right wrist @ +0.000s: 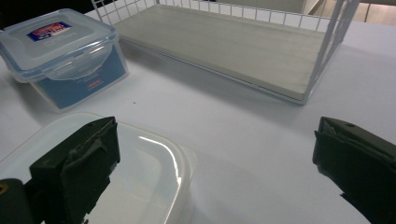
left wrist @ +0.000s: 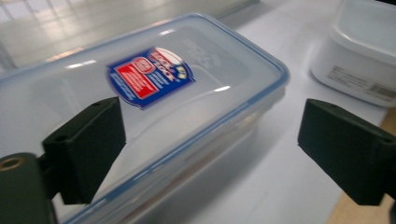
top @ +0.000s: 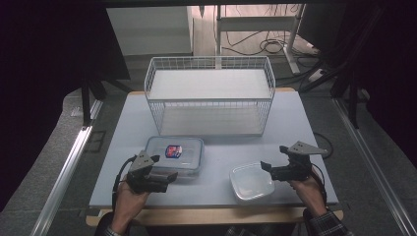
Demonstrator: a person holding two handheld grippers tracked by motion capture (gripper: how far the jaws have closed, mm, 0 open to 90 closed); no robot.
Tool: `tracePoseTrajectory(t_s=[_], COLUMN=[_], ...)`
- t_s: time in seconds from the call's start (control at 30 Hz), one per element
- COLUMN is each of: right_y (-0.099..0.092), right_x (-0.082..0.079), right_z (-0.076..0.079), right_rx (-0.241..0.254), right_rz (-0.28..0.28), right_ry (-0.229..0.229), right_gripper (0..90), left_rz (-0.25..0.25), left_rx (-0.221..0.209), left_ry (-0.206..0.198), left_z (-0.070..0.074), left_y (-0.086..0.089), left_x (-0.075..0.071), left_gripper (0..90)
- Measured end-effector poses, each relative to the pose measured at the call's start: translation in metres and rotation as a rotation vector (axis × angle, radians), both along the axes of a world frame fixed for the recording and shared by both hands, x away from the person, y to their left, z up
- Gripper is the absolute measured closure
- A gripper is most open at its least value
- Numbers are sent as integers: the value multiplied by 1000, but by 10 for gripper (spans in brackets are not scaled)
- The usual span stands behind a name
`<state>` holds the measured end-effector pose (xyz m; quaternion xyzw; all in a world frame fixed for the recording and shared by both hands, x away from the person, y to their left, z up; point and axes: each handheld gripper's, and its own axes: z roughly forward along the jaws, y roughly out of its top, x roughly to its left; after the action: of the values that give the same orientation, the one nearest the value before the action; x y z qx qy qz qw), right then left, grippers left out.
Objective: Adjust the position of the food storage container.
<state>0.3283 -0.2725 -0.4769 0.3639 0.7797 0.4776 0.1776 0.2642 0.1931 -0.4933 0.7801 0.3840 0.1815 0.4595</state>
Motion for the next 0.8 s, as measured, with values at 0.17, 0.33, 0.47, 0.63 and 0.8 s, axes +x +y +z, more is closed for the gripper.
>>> tracePoseTrajectory(t_s=[0.17, 0.33, 0.47, 0.63, 0.8], right_y=[2, 7, 11, 14, 20], right_x=[0, 0, -2, -6, -13], right_z=[0, -2, 0, 4, 11], right_rx=[-31, -60, -90, -120, -153], right_rz=[-29, -11, 5, 12, 22], right_ry=[35, 67, 53, 51, 51], right_gripper=[0, 0, 0, 57, 248], left_rz=[5, 6, 11, 11, -2], left_rx=[-17, 15, 26, 73, 106], left_ry=[-13, -9, -7, -16, -6], left_z=[-1, -2, -2, -4, -4], left_y=[-1, -1, -1, -5, -8], left_x=[-1, 0, 0, 0, 0], left_gripper=[35, 39, 39, 37, 46])
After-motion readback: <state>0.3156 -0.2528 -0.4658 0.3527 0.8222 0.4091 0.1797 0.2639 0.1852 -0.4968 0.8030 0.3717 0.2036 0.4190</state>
